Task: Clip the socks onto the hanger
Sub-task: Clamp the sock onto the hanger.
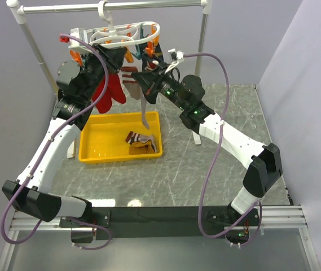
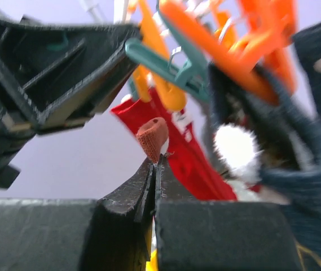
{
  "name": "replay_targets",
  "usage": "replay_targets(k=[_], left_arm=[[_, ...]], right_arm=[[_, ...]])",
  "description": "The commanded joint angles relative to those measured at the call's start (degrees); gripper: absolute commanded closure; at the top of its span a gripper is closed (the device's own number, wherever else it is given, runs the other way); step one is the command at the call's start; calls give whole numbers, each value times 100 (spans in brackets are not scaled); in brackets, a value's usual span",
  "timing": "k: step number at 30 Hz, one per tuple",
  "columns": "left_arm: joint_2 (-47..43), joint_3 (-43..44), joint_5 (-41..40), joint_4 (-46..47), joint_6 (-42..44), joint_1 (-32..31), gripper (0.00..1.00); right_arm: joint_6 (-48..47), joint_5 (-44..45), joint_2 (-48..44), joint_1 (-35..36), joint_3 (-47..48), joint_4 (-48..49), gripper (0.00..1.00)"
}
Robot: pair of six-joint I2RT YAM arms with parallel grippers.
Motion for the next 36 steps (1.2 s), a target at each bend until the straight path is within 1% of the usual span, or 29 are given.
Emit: replay_targets(k=[1, 2, 4, 5, 7, 8, 9, 10, 12, 13, 14, 16, 17, 20, 23, 26, 30, 36], left_arm=[[-79, 344, -59, 65, 202, 35, 73], [-62, 370, -95, -14, 219, 35, 73], [-35, 458, -165, -76, 237, 35, 73], [-9, 484, -200, -137, 228, 35, 73], [9, 537, -340, -181, 193, 35, 73], [26, 546, -385, -208, 184, 35, 73], [26, 555, -420, -243, 176, 35, 73], [35, 572, -499, -260, 184, 35, 73], [44, 634, -499, -339, 193, 26, 73], [53, 660, -665, -366, 184, 26, 73], [62, 669, -745, -401, 176, 17, 73], [70, 652, -850, -436, 158, -27, 73], [70, 634, -929, -428, 167, -44, 73], [44, 546, -1140, -349, 193, -150, 74], [18, 546, -1325, -313, 298, -281, 73], [9, 555, -1588, -305, 421, -422, 74], [0, 573, -1958, -331, 492, -589, 74], [97, 722, -2064, -401, 483, -668, 74]], right_arm=[[-269, 595, -246, 70, 27, 478, 100], [-419, 666, -281, 106, 27, 434, 100], [-998, 1025, -325, 325, 62, 311, 100], [-1461, 1183, -360, 404, 53, 267, 100], [-1903, 1684, -404, 685, 36, 240, 100], [-2288, 1834, -421, 773, 27, 223, 100], [-2449, 2114, -448, 904, -25, 248, 100], [-2581, 2212, -465, 967, -61, 266, 100], [-2889, 2519, -492, 1089, -175, 354, 100], [-2977, 2634, -518, 1142, -228, 415, 100], [-3230, 2757, -527, 1169, -289, 616, 100], [-3451, 3002, -562, 1309, -491, 871, 100], [-3731, 3100, -562, 1362, -544, 1099, 100], [-4293, 3600, -466, 1556, -562, 1303, 100], [-4585, 3935, -360, 1635, -474, 1382, 100], [-4796, 4102, -316, 1670, -544, 1689, 100], [-5060, 4287, -167, 1697, -369, 1734, 100], [-5096, 4445, -26, 1714, -290, 1655, 100]])
